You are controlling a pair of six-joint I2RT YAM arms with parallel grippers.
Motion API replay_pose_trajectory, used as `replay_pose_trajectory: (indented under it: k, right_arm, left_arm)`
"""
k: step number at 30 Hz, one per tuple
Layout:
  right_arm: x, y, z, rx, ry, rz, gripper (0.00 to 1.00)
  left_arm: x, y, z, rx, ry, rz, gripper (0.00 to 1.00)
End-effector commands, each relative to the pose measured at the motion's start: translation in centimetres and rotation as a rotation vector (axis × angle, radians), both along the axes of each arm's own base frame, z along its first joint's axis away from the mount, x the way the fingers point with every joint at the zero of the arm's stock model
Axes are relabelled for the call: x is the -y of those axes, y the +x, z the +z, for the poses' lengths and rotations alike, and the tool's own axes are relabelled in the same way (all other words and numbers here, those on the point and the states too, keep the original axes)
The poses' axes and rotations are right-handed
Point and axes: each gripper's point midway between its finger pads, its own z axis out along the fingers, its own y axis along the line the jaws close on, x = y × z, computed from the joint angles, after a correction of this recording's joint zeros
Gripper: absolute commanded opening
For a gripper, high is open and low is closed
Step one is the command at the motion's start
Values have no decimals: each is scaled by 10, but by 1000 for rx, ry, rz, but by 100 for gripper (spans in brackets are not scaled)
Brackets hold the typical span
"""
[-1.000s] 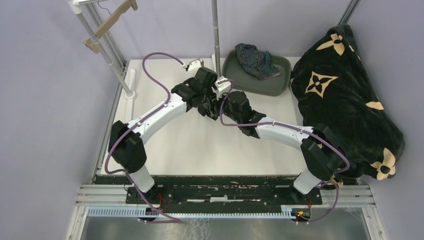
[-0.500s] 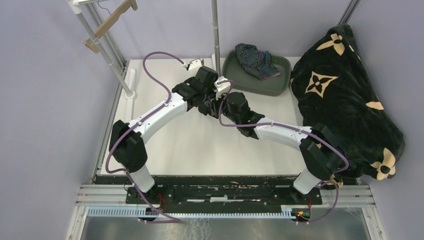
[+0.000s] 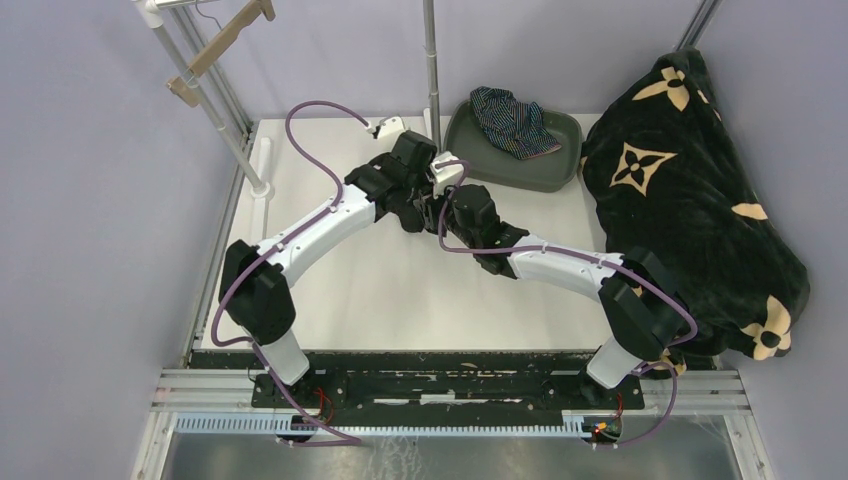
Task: Clip the underwear to the hanger
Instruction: Adjust the underwear on the hanger.
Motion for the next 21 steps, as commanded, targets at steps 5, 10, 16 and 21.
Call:
replay_pose_trajectory:
  k: [5,10,16,21]
  right_arm:
    - [14,8,-4,-2,-29,-78,33]
    - [19,8,-10,-20,-39,-97,32]
    - [23,5,-16,-39,-51,-105,32]
    - [29,6,-20,-78,-28,-116,32]
  left_arm:
    - [11,12,46,126,-67,13,35]
    - [2,12,47,134,-47,43,43]
    - [-22,10,56,185,-15,132,59]
    - [-32,1,53,229,-30,138,59]
